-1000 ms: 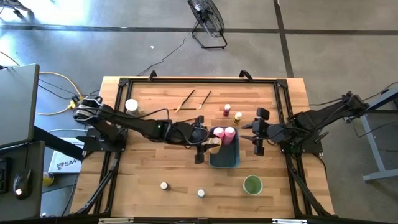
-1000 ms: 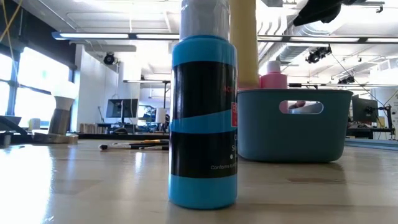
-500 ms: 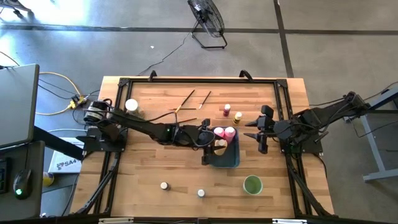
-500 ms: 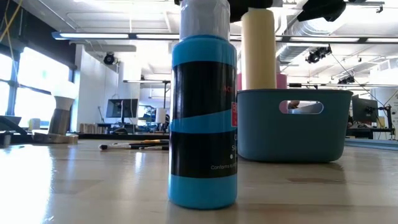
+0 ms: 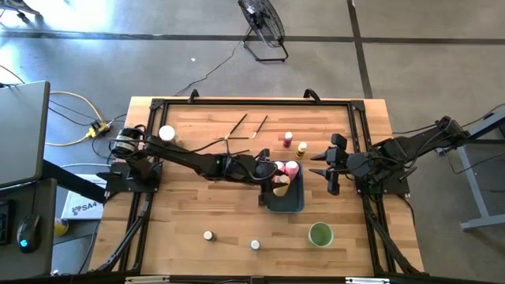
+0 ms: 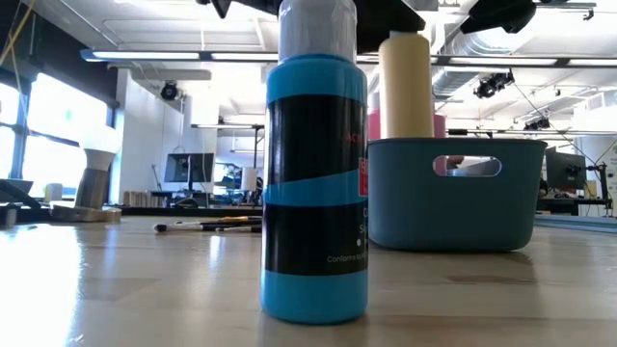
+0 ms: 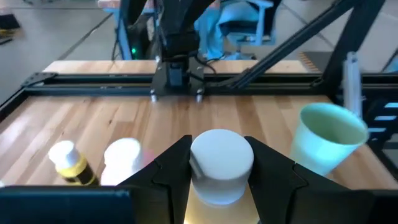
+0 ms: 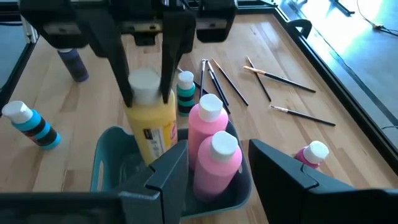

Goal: Pick & Place Paint Supplies
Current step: Put the large yellow paint bottle into the blue bin

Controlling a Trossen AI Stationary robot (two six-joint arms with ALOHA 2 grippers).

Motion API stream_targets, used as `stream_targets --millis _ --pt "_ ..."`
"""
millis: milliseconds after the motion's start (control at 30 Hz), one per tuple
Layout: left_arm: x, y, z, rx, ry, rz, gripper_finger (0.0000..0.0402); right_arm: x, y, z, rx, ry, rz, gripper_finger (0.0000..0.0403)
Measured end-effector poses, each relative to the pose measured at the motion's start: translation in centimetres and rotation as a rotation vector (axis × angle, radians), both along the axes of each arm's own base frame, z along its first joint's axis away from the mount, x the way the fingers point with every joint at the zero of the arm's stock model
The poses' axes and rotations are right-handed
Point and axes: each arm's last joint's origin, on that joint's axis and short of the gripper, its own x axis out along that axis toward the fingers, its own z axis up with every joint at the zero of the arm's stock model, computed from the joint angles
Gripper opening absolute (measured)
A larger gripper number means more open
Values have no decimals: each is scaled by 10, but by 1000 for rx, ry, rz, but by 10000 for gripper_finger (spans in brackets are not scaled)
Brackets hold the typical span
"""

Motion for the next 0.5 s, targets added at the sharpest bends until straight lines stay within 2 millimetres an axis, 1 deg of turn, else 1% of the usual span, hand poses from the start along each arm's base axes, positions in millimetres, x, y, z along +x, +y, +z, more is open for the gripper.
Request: stream_targets --millis 233,500 --pt "8 -1 -13 -22 5 -4 135 0 0 0 1 0 0 162" --pt "11 -2 -26 -25 51 -6 135 0 0 0 2 -1 -1 162"
